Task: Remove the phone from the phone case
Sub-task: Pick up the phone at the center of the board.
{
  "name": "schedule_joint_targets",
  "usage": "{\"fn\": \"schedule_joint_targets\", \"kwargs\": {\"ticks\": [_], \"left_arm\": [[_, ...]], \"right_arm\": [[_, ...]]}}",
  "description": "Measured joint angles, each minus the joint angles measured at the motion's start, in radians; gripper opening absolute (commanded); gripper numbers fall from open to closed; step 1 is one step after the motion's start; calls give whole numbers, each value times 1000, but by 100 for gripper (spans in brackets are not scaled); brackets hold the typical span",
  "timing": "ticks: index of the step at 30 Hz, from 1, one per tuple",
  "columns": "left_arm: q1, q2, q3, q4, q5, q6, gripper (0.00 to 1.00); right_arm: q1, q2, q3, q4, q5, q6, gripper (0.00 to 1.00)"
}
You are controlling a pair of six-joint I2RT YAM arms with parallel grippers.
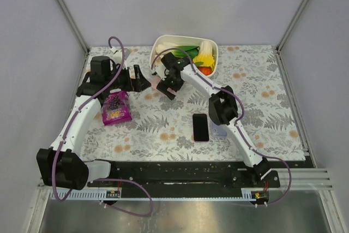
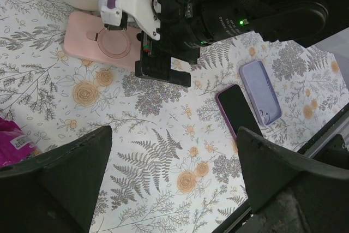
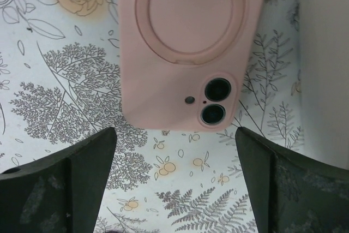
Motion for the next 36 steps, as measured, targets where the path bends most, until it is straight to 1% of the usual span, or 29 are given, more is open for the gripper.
{"fn": "schedule_joint_targets", "kwargs": {"ticks": [7,12,16,19,22,25,29,33,36], "left_arm": [[0,11,11,2,2,4,99],[0,51,19,-5,-38,27,99],[3,125,64,-23,-114,47,99],[10,202,121,-29,-167,47,99],[13,279,182,-43,-192,25,99],[14,346,216,-42,-208,-26,99],[0,385,214,-31,-238,-105,99],[-48,400,211,4,-323,-183,99],[-105,440,223,17,-376,-248,99]], "right_arm": [[18,8,5,-47,-38,-94,100],[30,10,31,-66,-77,-110,99],[38,10,40,-61,-153,-109,100],[44,10,40,-56,-203,-96,98],[49,5,26,-39,-209,-66,97],[40,-66,-105,29,-198,-8,96],[-5,-227,-381,114,-186,82,96],[-78,-458,-704,253,-130,123,97],[-109,-622,-856,314,-67,133,97]]}}
